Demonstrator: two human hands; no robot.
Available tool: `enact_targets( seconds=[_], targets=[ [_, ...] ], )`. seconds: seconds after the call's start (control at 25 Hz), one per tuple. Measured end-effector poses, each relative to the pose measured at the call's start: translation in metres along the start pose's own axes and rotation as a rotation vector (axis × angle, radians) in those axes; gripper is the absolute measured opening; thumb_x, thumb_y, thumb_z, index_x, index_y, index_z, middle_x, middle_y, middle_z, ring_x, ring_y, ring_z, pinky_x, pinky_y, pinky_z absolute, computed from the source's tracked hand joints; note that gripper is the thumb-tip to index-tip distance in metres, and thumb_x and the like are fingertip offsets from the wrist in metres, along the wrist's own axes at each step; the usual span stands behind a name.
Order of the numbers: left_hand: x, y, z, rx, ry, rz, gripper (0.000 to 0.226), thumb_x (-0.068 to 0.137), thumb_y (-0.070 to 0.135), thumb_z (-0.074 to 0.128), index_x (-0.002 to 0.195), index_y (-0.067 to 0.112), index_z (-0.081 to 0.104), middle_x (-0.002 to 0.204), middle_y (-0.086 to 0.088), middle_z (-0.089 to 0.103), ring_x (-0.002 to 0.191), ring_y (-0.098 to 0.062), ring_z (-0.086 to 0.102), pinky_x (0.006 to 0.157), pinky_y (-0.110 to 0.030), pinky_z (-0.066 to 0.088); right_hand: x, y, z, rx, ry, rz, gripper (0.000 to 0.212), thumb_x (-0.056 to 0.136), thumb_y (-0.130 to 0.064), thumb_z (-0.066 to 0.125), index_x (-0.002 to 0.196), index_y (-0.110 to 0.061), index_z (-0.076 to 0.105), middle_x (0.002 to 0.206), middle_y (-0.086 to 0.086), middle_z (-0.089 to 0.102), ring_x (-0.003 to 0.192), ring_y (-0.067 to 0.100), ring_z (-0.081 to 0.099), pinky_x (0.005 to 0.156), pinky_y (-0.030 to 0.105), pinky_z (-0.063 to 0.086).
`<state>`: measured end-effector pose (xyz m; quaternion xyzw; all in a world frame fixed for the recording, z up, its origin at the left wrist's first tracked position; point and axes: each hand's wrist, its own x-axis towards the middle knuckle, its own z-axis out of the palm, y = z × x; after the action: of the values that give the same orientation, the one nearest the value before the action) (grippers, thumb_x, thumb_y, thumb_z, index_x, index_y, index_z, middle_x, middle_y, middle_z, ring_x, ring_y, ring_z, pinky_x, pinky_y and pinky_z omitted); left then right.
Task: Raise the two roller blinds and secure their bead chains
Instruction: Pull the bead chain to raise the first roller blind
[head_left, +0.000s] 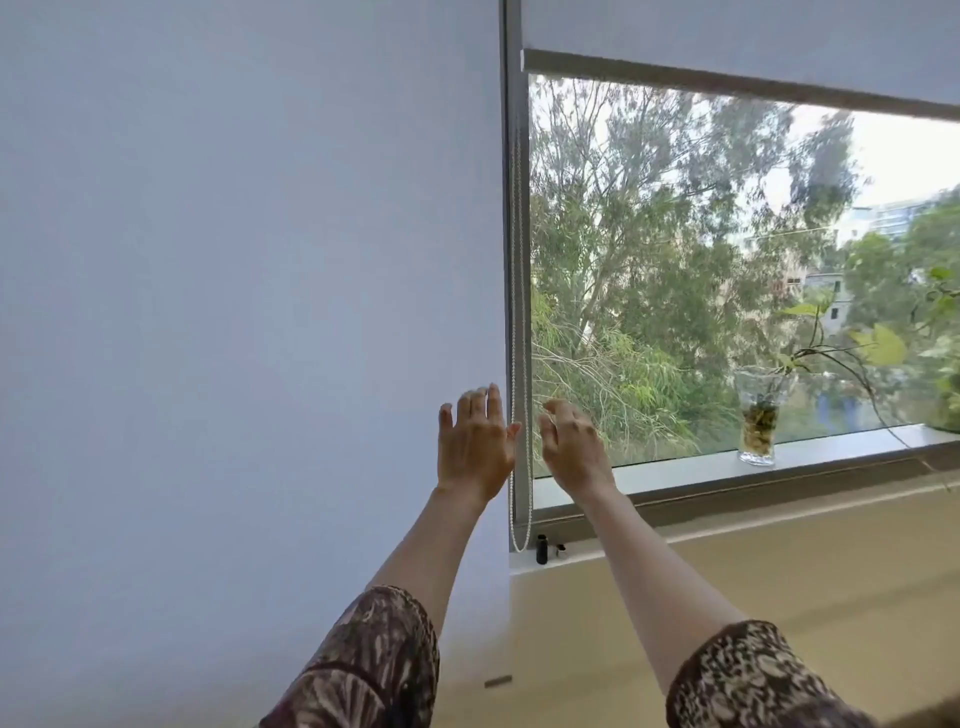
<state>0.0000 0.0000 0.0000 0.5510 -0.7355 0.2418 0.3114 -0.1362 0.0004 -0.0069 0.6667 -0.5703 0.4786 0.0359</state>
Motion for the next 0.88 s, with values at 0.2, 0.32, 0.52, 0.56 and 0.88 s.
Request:
enact_targets(
  seconds=[0.2, 0.32, 0.52, 0.56, 0.88],
  targets=[
    [0.011, -0.004, 0.043, 0.007, -0.048, -0.032, 0.062, 0.095, 0.043, 0.036, 0.146, 0.007, 0.028, 0.147, -0.011, 0.043, 0.137, -0.024, 0.038, 0.11, -0.045, 0.03, 0.06, 0.008, 0.025, 0.276, -0.049, 0.184, 0.038, 0.097, -0.022, 0.047, 0.129, -0.001, 0.048, 0.127, 0.016, 0.058, 0.116, 0.029, 0.055, 0.1, 0.042, 0.045],
    [0.023, -0.011, 0.058, 0.022, -0.017, -0.024, 0.059, 0.096, 0.039, 0.036, 0.146, 0.008, 0.03, 0.146, -0.009, 0.046, 0.135, -0.023, 0.04, 0.109, -0.044, 0.032, 0.095, 0.003, 0.03, 0.437, -0.04, 0.235, 0.042, 0.096, -0.024, 0.05, 0.132, -0.003, 0.044, 0.129, 0.016, 0.056, 0.119, 0.029, 0.053, 0.101, 0.038, 0.043],
    [0.049, -0.019, 0.062, 0.006, 0.003, -0.066, 0.054, 0.097, 0.037, 0.035, 0.144, 0.011, 0.034, 0.143, -0.007, 0.05, 0.131, -0.023, 0.046, 0.106, -0.043, 0.034, 0.134, -0.007, 0.033, 0.72, -0.081, 0.284, 0.039, 0.098, -0.031, 0.048, 0.129, -0.008, 0.044, 0.108, 0.014, 0.064, 0.089, 0.022, 0.06, 0.077, 0.034, 0.048],
    [0.057, -0.019, 0.059, -0.018, 0.003, -0.084, 0.053, 0.097, 0.037, 0.034, 0.144, 0.012, 0.035, 0.142, -0.007, 0.051, 0.13, -0.023, 0.047, 0.106, -0.043, 0.035, 0.136, -0.008, 0.033, 0.736, -0.054, 0.26, 0.033, 0.099, -0.031, 0.045, 0.122, -0.009, 0.05, 0.098, 0.01, 0.065, 0.081, 0.02, 0.059, 0.072, 0.035, 0.046],
    [0.115, 0.006, -0.003, -0.76, 0.138, -0.209, 0.036, 0.099, 0.034, 0.037, 0.119, 0.016, 0.061, 0.119, -0.004, 0.068, 0.113, -0.021, 0.061, 0.094, -0.03, 0.043, 0.092, -0.013, 0.044, 0.435, 0.355, 0.007, 0.023, 0.099, -0.02, 0.04, 0.078, -0.023, 0.05, 0.054, -0.011, 0.05, 0.044, 0.003, 0.046, 0.043, 0.021, 0.028]
  ],
)
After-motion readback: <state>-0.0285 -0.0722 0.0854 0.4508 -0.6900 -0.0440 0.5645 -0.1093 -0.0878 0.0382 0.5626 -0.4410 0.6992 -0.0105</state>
